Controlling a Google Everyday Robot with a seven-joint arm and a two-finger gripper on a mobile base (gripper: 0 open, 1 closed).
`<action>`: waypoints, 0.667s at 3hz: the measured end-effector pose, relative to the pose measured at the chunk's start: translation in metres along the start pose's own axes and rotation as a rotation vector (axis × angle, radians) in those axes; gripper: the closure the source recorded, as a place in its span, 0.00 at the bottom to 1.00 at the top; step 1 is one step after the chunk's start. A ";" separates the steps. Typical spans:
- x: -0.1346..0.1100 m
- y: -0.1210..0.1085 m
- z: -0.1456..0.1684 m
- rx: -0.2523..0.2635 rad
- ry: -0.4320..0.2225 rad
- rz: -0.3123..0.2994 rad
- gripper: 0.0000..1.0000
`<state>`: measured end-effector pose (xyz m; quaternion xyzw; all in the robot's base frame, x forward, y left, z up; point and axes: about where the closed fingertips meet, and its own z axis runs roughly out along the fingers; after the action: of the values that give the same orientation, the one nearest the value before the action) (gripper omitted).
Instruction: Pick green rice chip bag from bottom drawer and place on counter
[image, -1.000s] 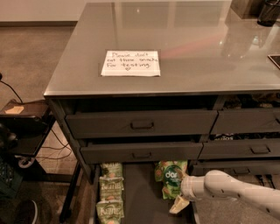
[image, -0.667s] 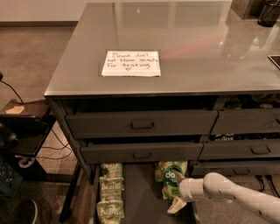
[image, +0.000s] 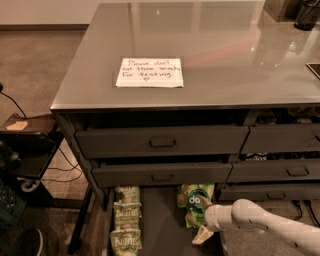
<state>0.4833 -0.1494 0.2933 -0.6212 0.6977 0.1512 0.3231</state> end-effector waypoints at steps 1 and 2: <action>0.016 -0.004 0.011 0.026 0.035 -0.069 0.00; 0.028 -0.012 0.022 0.037 0.065 -0.139 0.00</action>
Offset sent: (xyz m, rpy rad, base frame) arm 0.0319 -0.0203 -0.0482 -0.1671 -0.1665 0.1159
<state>0.5000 -0.1599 0.2611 -0.6668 0.6656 0.0953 0.3214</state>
